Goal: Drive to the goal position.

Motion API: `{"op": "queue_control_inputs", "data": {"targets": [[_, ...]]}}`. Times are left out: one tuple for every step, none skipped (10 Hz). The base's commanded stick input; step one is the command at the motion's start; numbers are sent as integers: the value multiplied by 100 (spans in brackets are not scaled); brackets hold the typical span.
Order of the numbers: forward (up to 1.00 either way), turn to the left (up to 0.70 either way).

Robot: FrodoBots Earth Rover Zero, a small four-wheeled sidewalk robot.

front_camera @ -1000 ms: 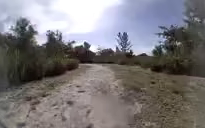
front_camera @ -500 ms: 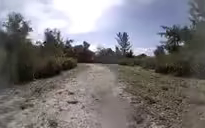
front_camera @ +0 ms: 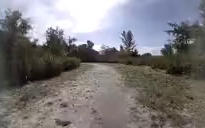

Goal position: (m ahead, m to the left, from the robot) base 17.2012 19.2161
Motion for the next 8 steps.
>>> {"op": "queue_control_inputs", "data": {"targets": [[85, 0], [85, 0], [85, 0], [85, 0], [85, 0], [85, 0], [85, 0], [85, 0]]}}
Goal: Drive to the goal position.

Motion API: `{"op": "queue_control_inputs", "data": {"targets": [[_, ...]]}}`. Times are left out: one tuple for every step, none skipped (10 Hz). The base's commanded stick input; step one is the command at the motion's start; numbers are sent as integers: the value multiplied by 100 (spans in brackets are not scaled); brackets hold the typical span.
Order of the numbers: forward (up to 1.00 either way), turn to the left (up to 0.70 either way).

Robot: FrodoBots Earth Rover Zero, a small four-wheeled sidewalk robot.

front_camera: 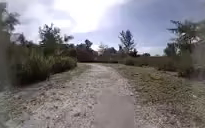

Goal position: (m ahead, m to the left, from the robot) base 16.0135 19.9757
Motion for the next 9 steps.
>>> {"op": "queue_control_inputs", "data": {"targets": [[85, 0], [85, 0], [85, 0], [85, 0], [85, 0], [85, 0], [85, 0], [85, 0], [85, 0]]}}
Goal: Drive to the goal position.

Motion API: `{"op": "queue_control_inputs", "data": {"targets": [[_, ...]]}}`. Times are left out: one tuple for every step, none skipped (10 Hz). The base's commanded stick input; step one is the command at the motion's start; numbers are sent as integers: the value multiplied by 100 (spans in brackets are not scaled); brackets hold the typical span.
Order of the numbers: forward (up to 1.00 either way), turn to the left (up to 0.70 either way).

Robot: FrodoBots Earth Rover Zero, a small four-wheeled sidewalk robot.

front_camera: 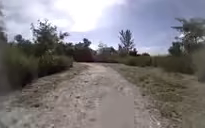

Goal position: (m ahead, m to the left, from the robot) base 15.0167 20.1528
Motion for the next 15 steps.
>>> {"op": "queue_control_inputs", "data": {"targets": [[85, 0], [85, 0], [85, 0], [85, 0], [85, 0], [85, 0], [85, 0], [85, 0], [85, 0], [85, 0], [85, 0], [85, 0], [85, 0], [85, 0], [85, 0]]}}
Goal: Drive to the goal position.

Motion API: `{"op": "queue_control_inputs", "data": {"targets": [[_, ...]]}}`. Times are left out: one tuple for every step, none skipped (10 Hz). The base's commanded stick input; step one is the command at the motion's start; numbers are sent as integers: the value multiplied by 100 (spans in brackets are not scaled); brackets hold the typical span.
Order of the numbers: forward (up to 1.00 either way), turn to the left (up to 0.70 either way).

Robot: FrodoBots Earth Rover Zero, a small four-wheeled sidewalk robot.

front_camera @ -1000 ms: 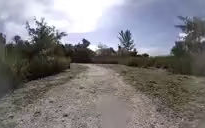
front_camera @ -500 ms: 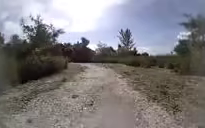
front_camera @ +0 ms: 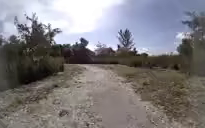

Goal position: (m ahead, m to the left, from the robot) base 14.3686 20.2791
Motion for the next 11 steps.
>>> {"op": "queue_control_inputs", "data": {"targets": [[85, 0], [85, 0], [85, 0], [85, 0], [85, 0], [85, 0], [85, 0], [85, 0], [85, 0], [85, 0], [85, 0]]}}
